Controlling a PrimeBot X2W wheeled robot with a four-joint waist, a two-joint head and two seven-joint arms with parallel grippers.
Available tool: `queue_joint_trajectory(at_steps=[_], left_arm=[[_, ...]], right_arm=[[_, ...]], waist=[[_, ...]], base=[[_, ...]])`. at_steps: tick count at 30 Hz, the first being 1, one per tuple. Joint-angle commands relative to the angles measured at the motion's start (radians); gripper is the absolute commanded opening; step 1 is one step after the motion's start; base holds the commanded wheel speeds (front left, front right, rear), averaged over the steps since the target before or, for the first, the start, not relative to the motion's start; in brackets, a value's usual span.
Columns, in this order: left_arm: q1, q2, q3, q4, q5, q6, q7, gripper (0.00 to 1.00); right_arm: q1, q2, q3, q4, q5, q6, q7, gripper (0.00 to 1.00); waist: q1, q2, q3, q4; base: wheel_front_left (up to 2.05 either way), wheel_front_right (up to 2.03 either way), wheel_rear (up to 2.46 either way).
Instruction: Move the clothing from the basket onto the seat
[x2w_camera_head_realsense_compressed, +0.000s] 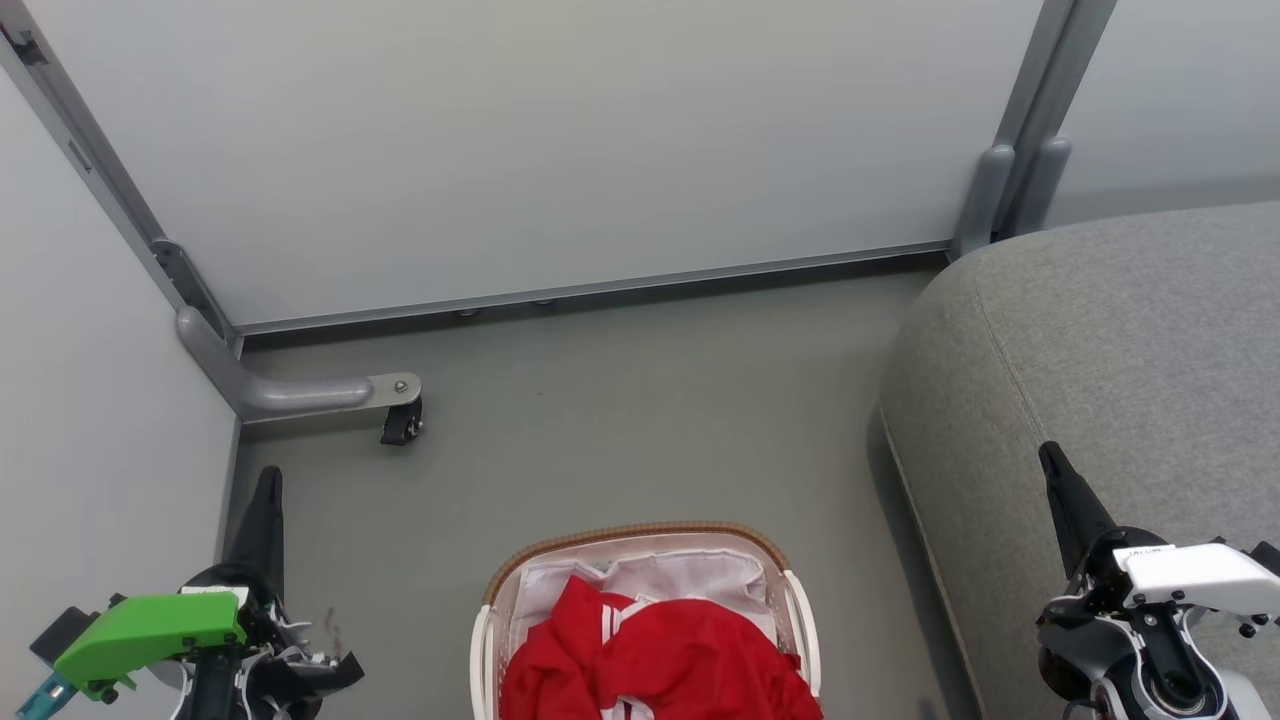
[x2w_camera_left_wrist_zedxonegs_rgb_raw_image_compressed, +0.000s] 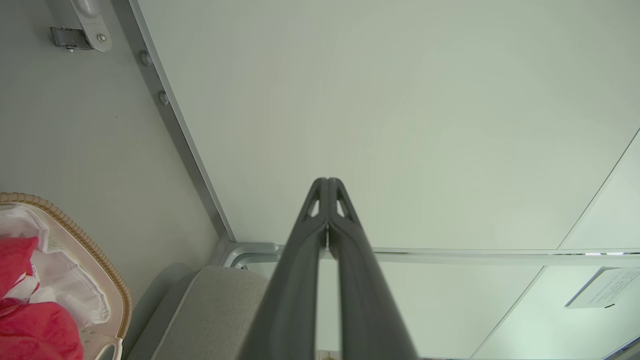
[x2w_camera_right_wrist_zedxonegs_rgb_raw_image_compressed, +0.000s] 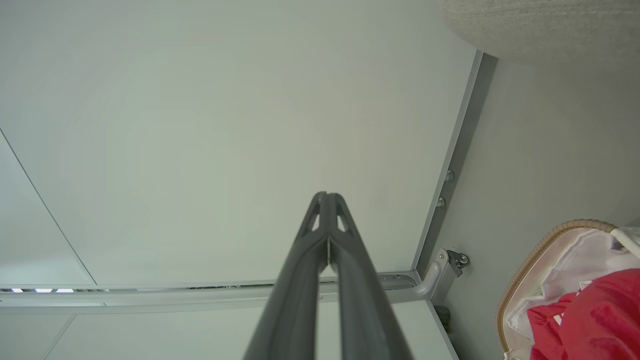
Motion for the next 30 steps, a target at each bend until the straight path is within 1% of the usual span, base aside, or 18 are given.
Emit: queue_joint_trajectory(at_steps=[1,27,28,30], left_arm=[[-0.011,0.004,0.001,-0.002,0.0,-0.004,0.002,0.0],[-0.011,0.004,0.001,-0.002,0.0,-0.004,0.002,0.0],[0.0,0.0,0.0,0.001,0.0,0.0,0.0,1.0],[0.009,-0.003,-0.001,0.017,0.0,0.0,-0.001,1.0]], right_arm=[[0.011,-0.006,-0.002,-0.003,0.003,0.0,0.002,0.0],[0.011,-0.006,-0.002,-0.003,0.003,0.0,0.002,0.0],[0.0,0.0,0.0,0.001,0.0,0.0,0.0,1.0],[0.005,0.006,0.001,0.017,0.0,0.0,0.0,1.0]], waist=[[0.0,0.0,0.0,0.0],[0.0,0.0,0.0,0.0],[0.0,0.0,0.0,0.0],[0.0,0.0,0.0,0.0]], base=[[0.0,0.0,0.0],[0.0,0.0,0.0],[0.0,0.0,0.0],[0.0,0.0,0.0]])
